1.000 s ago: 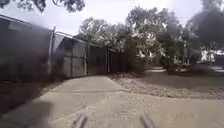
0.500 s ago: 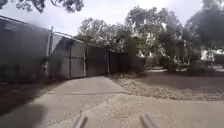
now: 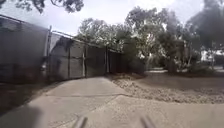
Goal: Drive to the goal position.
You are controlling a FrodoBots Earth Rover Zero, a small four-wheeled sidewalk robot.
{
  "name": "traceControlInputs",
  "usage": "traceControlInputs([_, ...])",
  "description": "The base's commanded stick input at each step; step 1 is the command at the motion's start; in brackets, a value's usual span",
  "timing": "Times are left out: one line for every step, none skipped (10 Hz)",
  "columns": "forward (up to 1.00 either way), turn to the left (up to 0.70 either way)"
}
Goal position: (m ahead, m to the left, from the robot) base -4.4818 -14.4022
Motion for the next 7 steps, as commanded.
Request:
traceControlInputs([0.30,0.00])
traceControlInputs([0.30,0.00])
traceControlInputs([0.30,0.00])
traceControlInputs([0.30,0.00])
traceControlInputs([0.30,0.00])
traceControlInputs([0.30,0.00])
traceControlInputs([0.30,0.00])
